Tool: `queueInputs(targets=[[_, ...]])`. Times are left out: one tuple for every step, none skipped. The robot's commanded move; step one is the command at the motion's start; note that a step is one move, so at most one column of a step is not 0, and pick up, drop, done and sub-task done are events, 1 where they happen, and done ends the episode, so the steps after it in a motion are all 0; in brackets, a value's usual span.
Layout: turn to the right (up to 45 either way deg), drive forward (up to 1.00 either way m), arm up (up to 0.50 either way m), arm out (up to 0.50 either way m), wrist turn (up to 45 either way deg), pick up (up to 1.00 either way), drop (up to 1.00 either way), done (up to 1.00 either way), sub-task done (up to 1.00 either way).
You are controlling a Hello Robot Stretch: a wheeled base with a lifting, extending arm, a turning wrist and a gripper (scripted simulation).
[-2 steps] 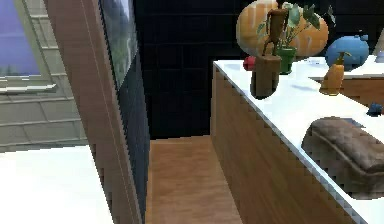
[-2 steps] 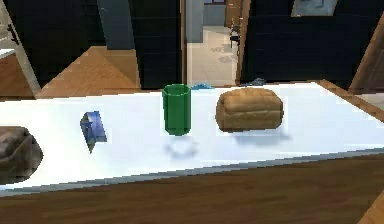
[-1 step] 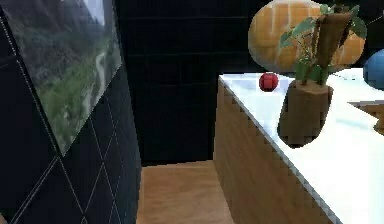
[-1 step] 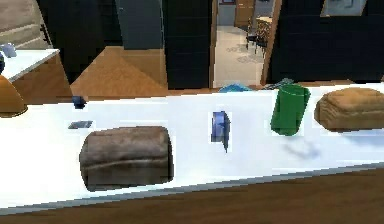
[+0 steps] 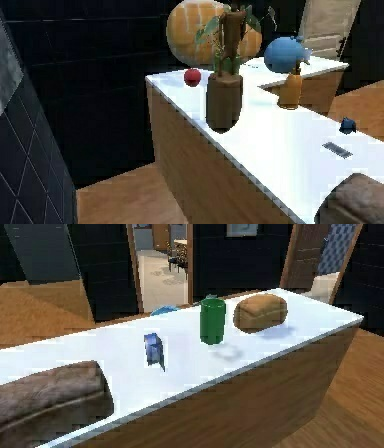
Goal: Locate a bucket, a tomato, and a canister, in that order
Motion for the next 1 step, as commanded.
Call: queueInputs(targets=[[0.0,0.00,0.00,0.00,0.0,0.00,0.00,0.00,1.00]])
